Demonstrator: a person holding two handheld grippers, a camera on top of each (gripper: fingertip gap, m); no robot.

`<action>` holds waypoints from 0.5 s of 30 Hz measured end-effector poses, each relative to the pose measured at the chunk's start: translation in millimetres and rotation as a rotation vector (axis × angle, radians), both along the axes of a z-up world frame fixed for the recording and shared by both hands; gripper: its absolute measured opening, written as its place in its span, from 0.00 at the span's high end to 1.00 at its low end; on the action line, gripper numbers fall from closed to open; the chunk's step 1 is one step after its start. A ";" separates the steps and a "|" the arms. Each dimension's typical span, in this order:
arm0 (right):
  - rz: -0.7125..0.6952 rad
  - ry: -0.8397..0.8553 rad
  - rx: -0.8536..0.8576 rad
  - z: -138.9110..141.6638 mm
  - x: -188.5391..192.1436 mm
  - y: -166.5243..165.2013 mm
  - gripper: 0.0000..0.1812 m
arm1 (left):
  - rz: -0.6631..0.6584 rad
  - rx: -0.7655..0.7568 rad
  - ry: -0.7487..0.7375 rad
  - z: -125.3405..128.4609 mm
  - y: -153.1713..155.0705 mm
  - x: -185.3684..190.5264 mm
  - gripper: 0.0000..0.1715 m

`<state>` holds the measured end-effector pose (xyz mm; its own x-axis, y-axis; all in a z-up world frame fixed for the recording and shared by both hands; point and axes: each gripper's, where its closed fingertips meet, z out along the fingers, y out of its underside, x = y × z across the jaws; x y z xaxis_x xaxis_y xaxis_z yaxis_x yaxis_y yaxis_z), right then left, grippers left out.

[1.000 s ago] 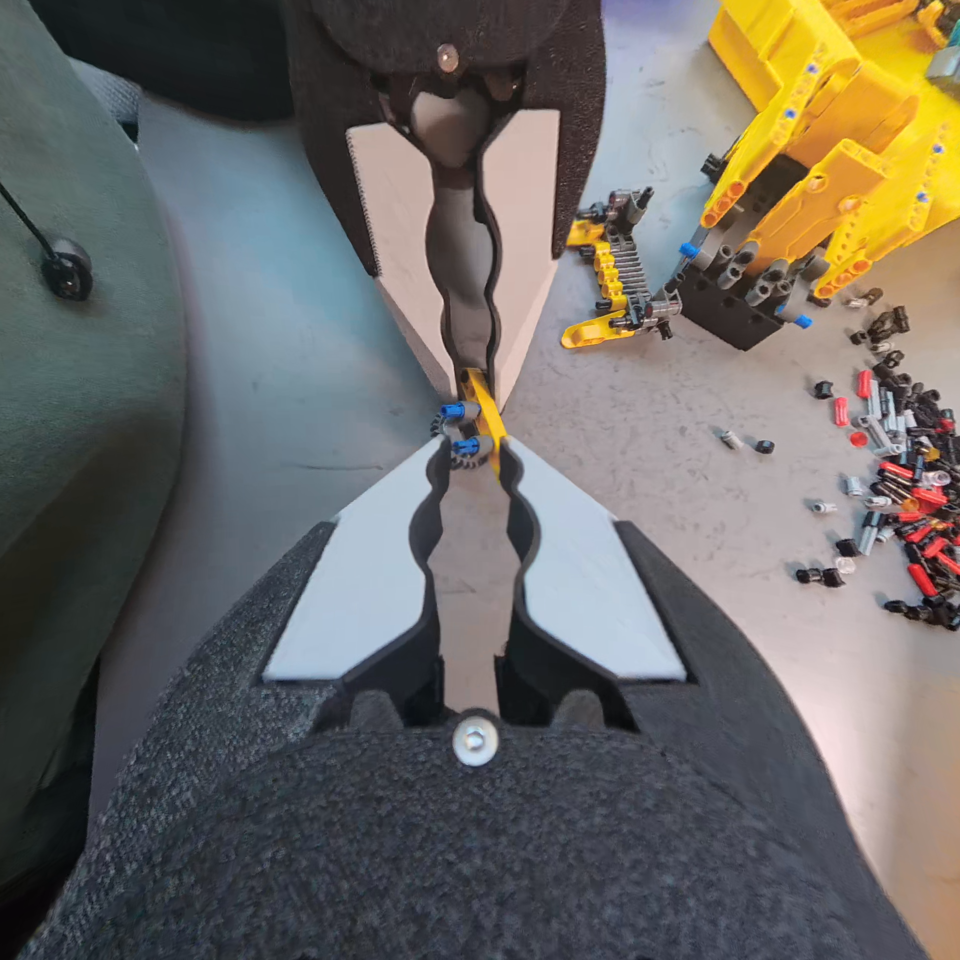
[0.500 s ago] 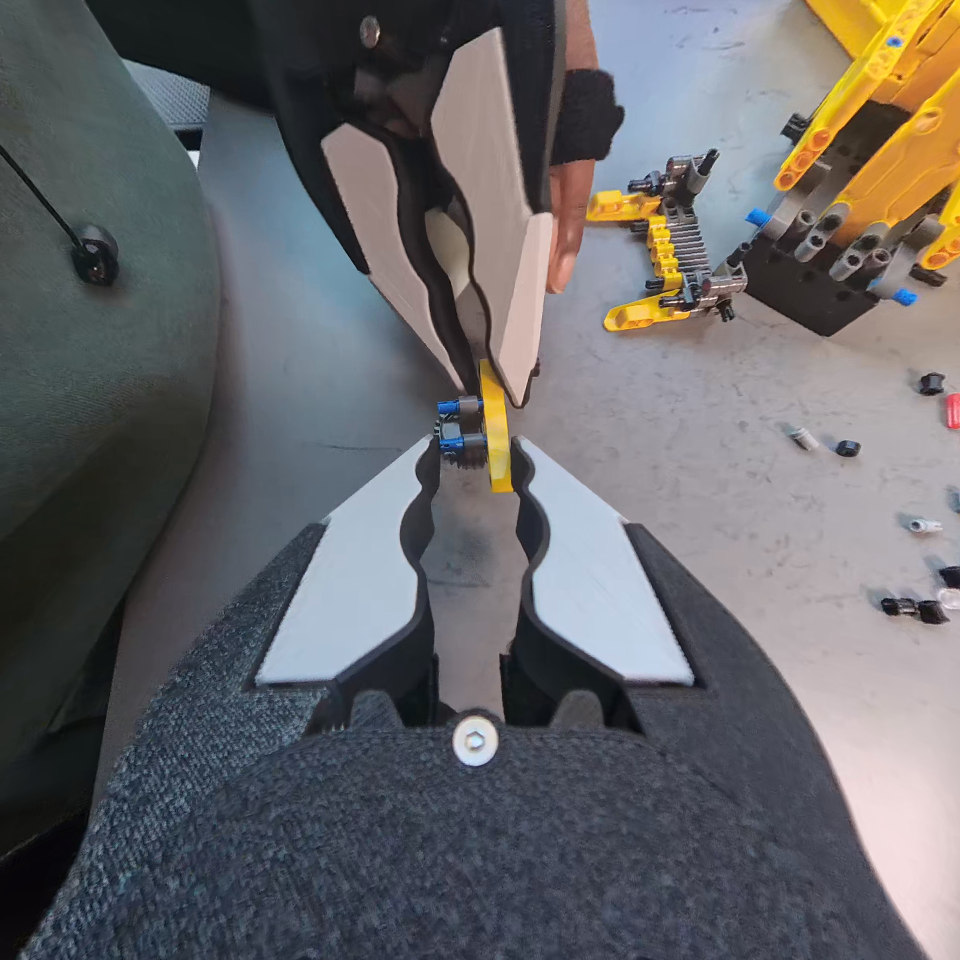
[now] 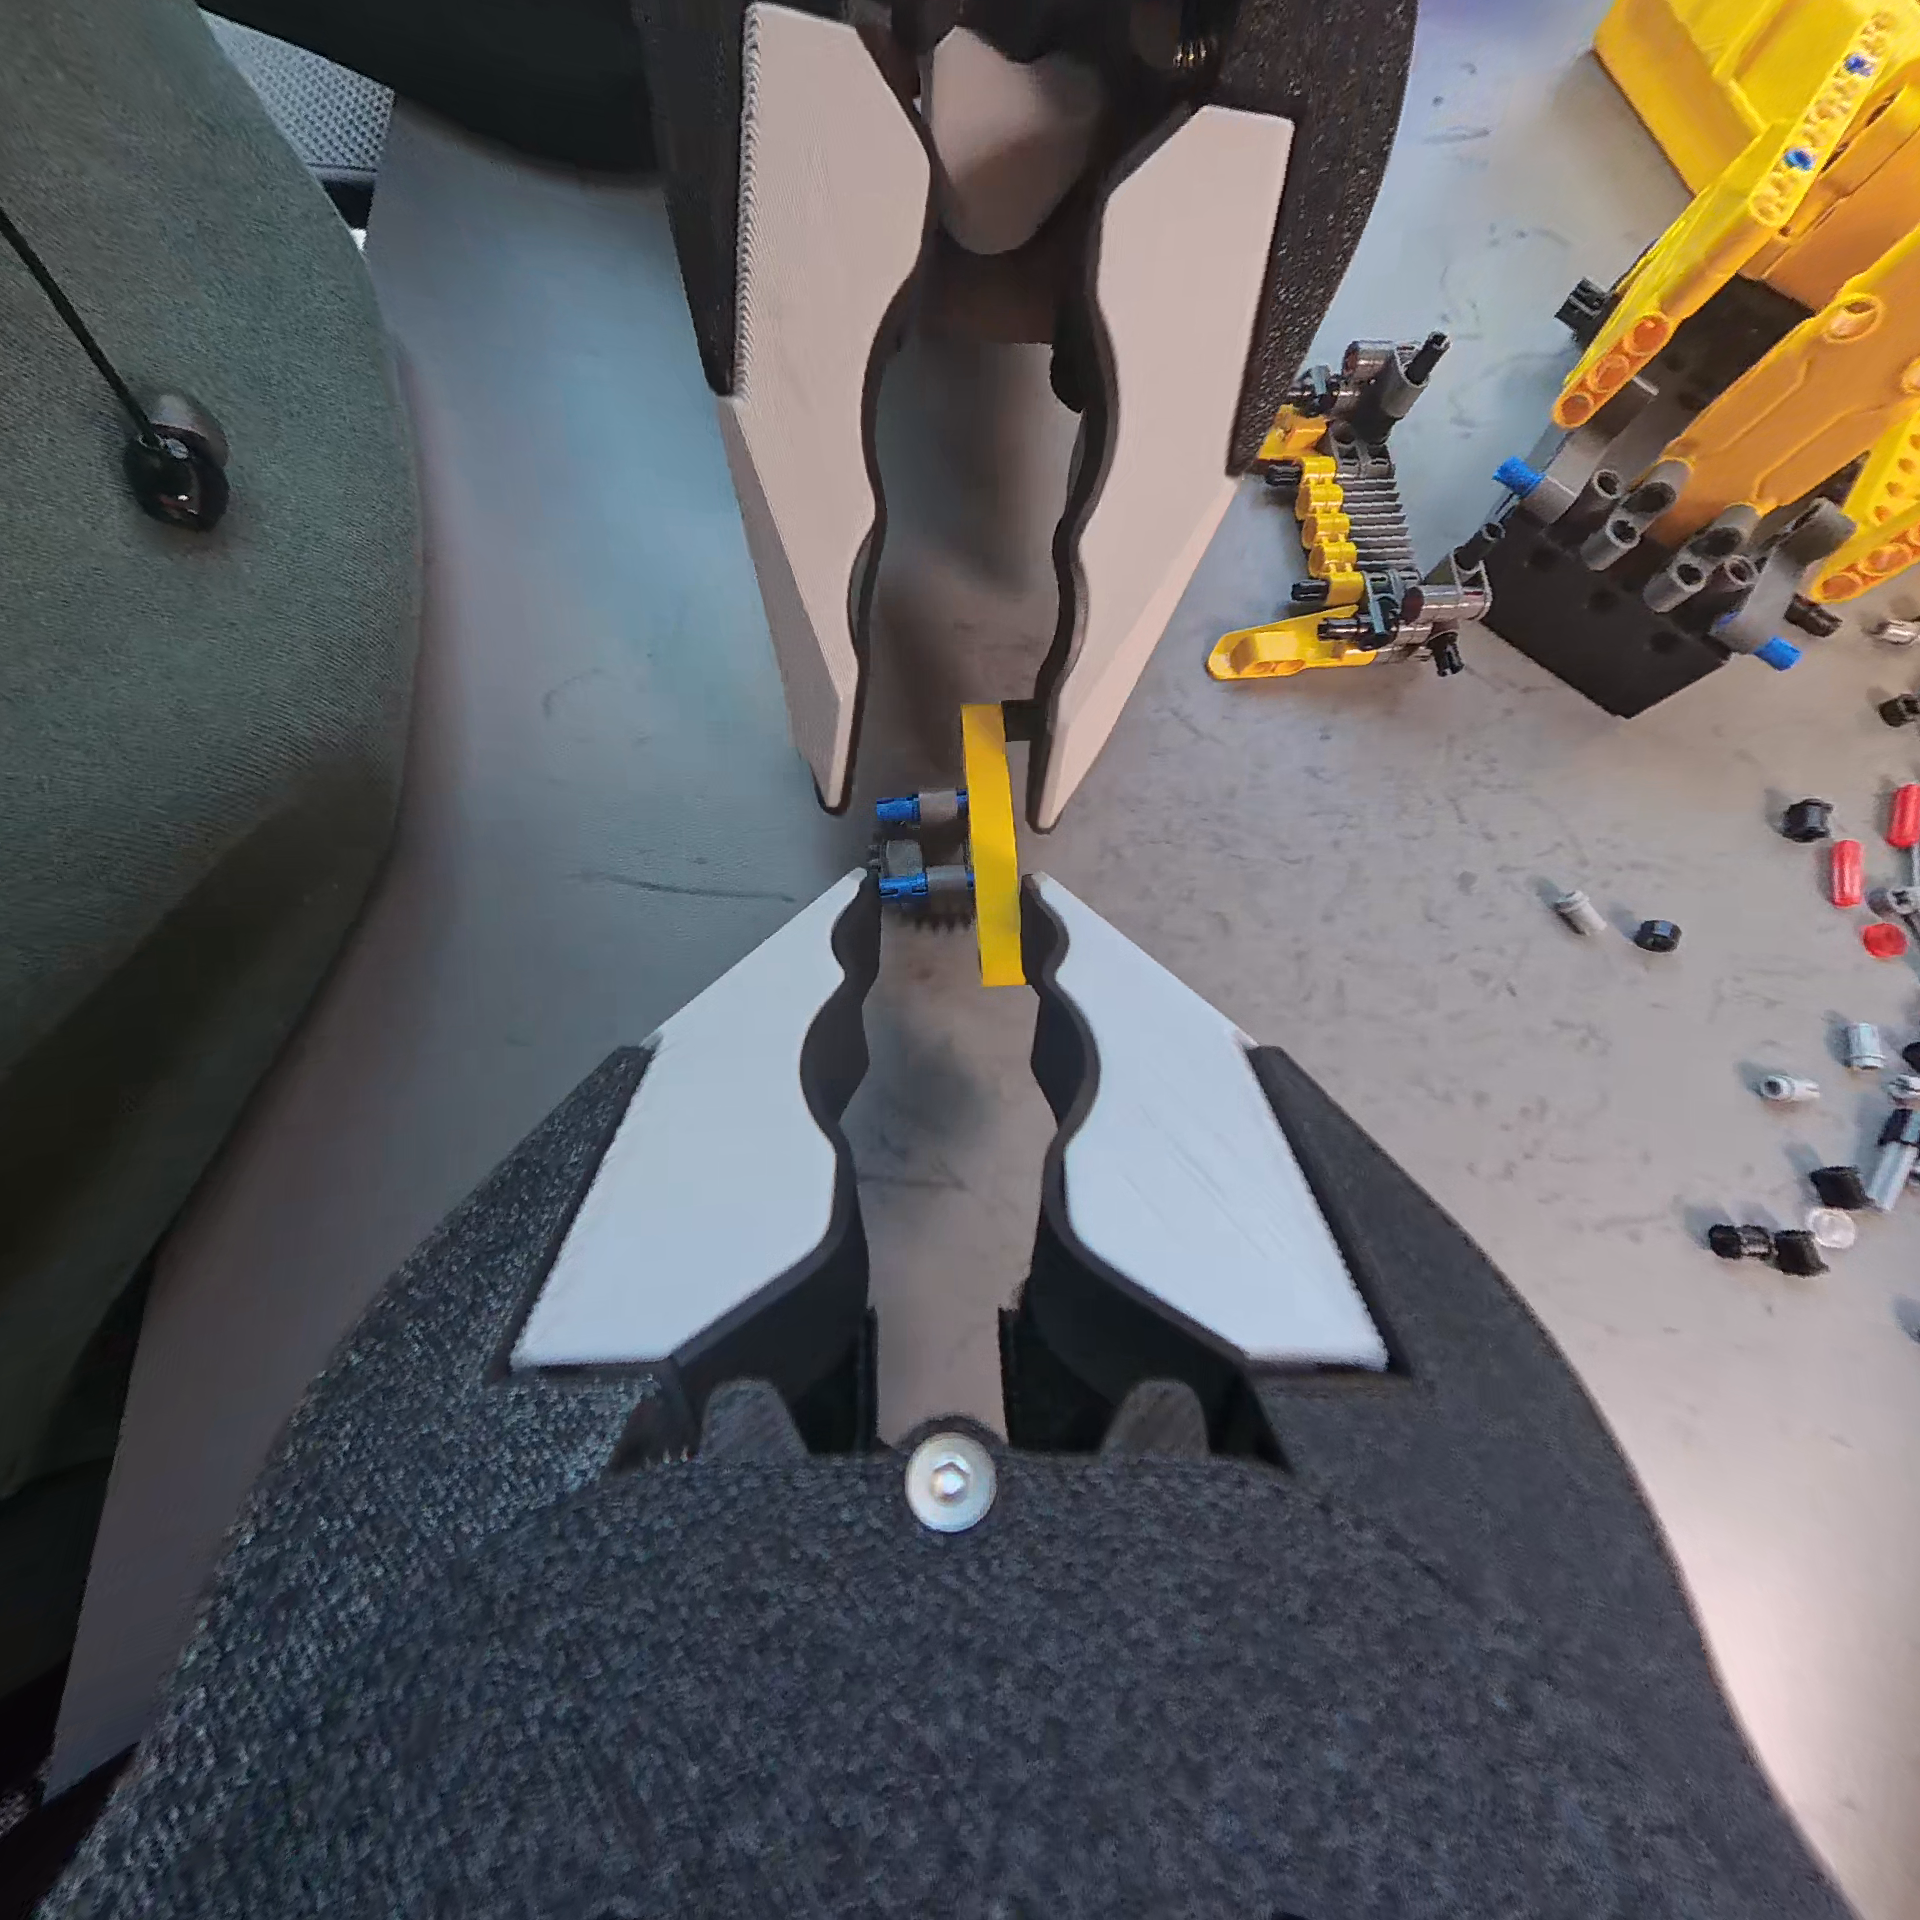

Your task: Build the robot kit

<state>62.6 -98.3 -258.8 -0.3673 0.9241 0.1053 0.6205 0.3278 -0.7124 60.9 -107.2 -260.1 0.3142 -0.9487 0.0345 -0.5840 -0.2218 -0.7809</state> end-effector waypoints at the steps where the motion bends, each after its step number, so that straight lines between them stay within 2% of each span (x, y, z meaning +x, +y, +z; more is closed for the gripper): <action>1: -0.005 0.001 0.005 -0.1 -0.3 0.9 0.86 | 0.008 0.008 0.003 0.1 0.9 0.7 0.84; 15: -0.014 0.005 0.033 0.3 -1.0 1.7 0.87 | 0.026 0.045 0.044 -0.4 3.4 0.5 0.86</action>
